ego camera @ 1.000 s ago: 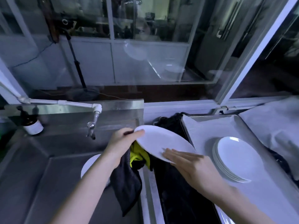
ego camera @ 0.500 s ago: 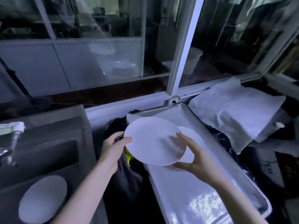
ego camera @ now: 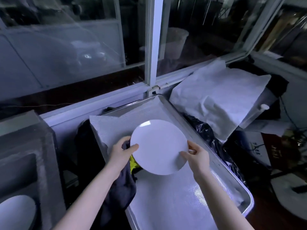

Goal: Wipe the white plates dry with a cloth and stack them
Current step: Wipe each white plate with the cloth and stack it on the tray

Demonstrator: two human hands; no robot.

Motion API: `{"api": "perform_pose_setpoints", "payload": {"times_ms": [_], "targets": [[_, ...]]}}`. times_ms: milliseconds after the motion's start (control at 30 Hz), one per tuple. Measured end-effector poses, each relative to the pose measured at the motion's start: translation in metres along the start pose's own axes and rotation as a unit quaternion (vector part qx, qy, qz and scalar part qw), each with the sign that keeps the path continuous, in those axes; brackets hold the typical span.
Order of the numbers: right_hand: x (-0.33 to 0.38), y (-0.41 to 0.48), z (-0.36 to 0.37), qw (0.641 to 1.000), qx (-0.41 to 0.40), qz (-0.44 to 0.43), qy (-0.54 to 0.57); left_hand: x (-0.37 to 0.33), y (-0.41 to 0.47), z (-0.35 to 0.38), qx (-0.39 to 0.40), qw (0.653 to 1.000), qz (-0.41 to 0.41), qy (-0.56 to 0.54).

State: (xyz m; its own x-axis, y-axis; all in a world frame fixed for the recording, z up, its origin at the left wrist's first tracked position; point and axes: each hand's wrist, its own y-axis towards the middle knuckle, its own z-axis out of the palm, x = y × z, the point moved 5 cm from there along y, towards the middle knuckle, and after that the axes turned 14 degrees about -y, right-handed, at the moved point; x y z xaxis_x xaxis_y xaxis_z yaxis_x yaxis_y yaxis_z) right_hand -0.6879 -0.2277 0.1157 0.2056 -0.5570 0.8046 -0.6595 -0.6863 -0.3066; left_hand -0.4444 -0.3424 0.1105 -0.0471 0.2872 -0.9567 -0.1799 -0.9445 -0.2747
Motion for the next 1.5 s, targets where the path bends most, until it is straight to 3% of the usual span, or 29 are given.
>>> {"api": "perform_pose_setpoints", "payload": {"times_ms": [167,533,967,1200,1300,1400,1500], "targets": [[-0.016,0.029,0.002,0.999,-0.003,0.002,-0.041,0.007,0.016,0.013,0.044,0.993,-0.041,0.106],[-0.028,0.060,0.015,0.994,-0.033,-0.021,-0.107,0.020,0.030,0.020,0.026,0.976,0.015,0.217],[-0.018,0.067,0.030,0.990,-0.021,-0.051,-0.129,0.012,0.018,0.010,-0.023,0.986,-0.006,0.162],[-0.019,0.054,0.028,0.990,-0.058,-0.028,-0.125,0.004,0.002,-0.022,-0.026,0.995,0.008,0.094],[0.000,0.032,0.036,0.984,-0.079,-0.062,-0.146,-0.003,-0.013,-0.049,-0.041,0.998,0.007,0.050],[0.036,-0.017,0.071,0.975,0.004,-0.177,-0.137,-0.016,-0.034,-0.084,-0.079,0.997,0.023,-0.008],[0.067,-0.096,0.132,0.930,0.215,-0.275,-0.117,-0.029,-0.062,-0.128,-0.124,0.989,0.047,-0.059]]}}
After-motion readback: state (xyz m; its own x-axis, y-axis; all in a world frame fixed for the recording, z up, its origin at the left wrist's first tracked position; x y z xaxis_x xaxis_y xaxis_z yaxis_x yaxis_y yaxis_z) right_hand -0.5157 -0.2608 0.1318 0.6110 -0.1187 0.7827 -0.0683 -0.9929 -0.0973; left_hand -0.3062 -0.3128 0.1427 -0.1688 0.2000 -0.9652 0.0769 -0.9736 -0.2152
